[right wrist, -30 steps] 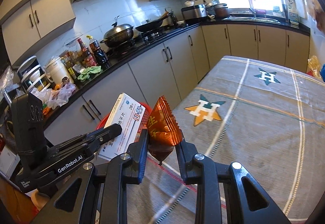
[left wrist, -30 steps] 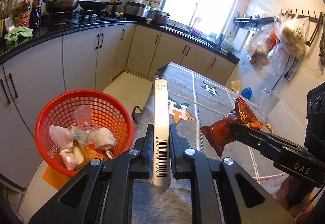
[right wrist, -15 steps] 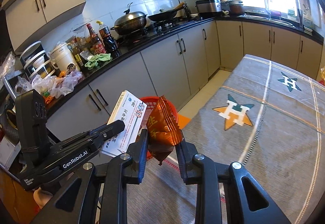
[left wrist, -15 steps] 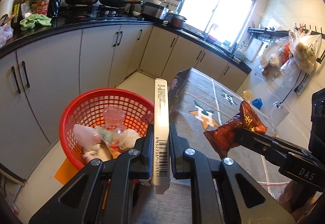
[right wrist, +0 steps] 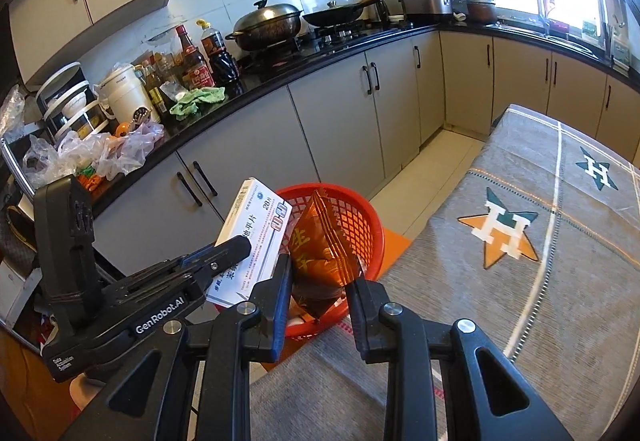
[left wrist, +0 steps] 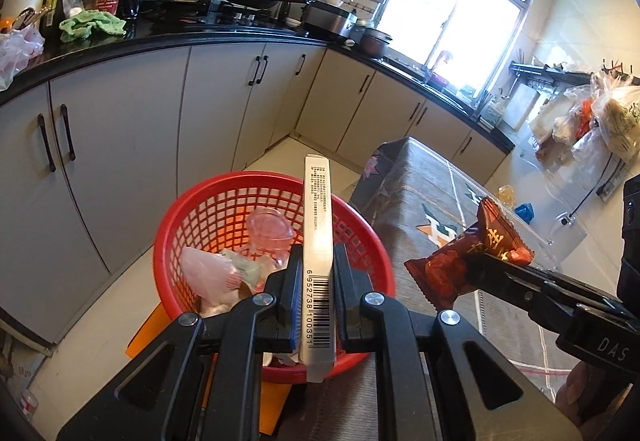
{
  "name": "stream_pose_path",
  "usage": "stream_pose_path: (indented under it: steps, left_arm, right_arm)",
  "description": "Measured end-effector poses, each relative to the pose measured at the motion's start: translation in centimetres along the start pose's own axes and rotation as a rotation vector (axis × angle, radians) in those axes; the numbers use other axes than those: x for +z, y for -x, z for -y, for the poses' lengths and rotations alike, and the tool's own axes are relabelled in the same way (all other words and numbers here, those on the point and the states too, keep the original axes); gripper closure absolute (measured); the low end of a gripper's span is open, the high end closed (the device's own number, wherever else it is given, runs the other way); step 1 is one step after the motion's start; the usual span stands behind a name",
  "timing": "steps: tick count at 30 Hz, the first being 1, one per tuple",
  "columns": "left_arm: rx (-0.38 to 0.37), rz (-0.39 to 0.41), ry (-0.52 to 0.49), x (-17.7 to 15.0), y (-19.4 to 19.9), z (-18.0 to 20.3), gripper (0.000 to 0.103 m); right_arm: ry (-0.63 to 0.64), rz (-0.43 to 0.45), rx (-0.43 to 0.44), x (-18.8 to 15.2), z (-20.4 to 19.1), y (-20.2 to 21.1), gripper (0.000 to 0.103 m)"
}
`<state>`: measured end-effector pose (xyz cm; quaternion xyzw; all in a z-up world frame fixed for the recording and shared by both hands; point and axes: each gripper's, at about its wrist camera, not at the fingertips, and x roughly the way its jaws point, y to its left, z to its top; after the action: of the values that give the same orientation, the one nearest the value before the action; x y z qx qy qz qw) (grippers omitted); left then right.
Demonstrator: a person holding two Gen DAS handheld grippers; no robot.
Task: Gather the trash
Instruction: 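Carry the white box and brown wrapper over the red basket with both tools, then lower both tools into the basket and open them to release the items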
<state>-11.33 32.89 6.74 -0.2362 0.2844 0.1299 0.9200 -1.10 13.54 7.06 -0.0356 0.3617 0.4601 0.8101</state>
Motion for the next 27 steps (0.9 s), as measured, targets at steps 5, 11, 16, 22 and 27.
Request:
stream_pose_path:
  steps: [5,11,16,22,27]
  left_arm:
    - [0.009,-0.002,0.015,0.0,-0.3,-0.9,0.09]
    - [0.012,-0.014,0.022,-0.3,-0.8,-1.7,0.09]
    - [0.007,-0.02,0.018,-0.3,-1.1,-1.7,0.09]
    - [-0.001,-0.031,0.008,-0.6,-1.8,-1.5,0.09]
    - [-0.003,-0.039,-0.002,-0.7,-2.2,-1.5,0.09]
  right_arm:
    - [0.003,-0.016,-0.004,0.4,-0.3,-1.3,0.074]
    - [0.01,-0.041,-0.021,0.6,-0.8,-3.3,0.074]
    - [-0.001,-0.064,-0.03,0.4,-0.5,-4.6,0.074]
    - [-0.014,-0.083,-0.042,0.2,0.1,-5.8,0.074]
    - [-0.024,-0.099,-0.05,0.1,0.3,-6.7,0.074]
